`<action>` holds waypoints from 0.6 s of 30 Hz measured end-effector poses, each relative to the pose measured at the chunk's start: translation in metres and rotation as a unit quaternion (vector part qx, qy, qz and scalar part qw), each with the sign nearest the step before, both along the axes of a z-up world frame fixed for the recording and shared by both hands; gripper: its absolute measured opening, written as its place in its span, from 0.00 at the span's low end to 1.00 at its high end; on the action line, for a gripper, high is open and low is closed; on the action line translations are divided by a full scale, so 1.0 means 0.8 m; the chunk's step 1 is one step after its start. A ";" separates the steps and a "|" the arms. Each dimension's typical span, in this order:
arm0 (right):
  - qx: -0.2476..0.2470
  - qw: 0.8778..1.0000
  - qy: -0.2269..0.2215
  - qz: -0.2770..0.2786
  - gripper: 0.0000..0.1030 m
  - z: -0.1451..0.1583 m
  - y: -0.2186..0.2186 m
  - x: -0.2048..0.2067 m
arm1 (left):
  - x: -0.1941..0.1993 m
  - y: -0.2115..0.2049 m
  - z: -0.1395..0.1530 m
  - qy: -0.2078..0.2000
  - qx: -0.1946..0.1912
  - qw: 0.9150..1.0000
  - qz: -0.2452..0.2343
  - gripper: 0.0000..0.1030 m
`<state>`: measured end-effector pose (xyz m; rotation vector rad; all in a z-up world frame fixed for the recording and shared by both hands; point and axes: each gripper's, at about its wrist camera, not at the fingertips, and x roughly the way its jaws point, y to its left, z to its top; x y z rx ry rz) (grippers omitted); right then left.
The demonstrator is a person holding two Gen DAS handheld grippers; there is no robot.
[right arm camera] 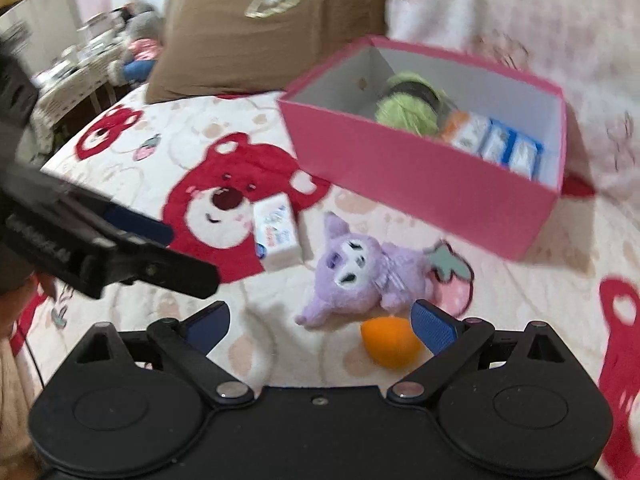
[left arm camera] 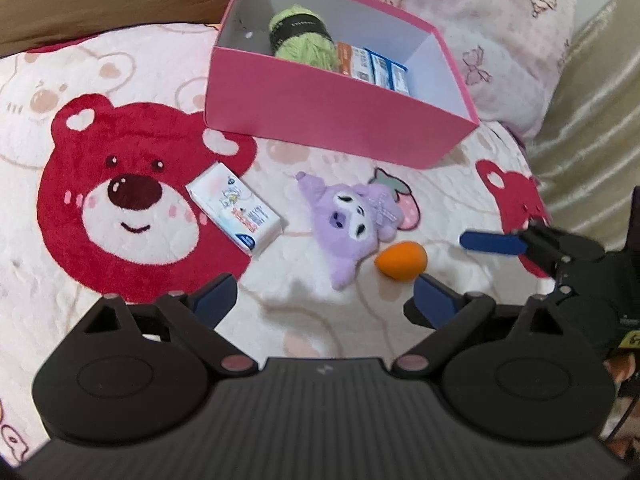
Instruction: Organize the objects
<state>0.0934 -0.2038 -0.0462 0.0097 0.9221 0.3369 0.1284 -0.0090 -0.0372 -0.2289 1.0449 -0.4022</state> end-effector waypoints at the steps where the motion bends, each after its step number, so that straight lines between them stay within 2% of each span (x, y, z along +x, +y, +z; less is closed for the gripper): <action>1: 0.006 1.000 0.009 -0.011 0.96 -0.006 -0.004 0.004 | 0.001 -0.001 -0.003 -0.007 -0.004 1.000 0.002 0.89; 4: 0.002 0.999 0.018 -0.031 0.96 -0.023 -0.010 0.012 | 0.005 -0.005 -0.013 -0.022 -0.022 0.999 0.004 0.84; 9: -0.016 0.999 -0.024 -0.044 0.95 -0.033 -0.008 0.011 | 0.008 -0.014 -0.024 -0.051 -0.015 0.998 0.016 0.77; 15: -0.042 0.995 -0.085 -0.020 0.95 -0.036 0.011 0.004 | 0.019 -0.017 -0.046 -0.060 -0.043 0.997 0.037 0.65; 18: -0.058 0.995 -0.085 0.001 0.95 -0.044 0.016 0.009 | 0.021 -0.018 -0.059 -0.060 -0.053 0.996 0.036 0.60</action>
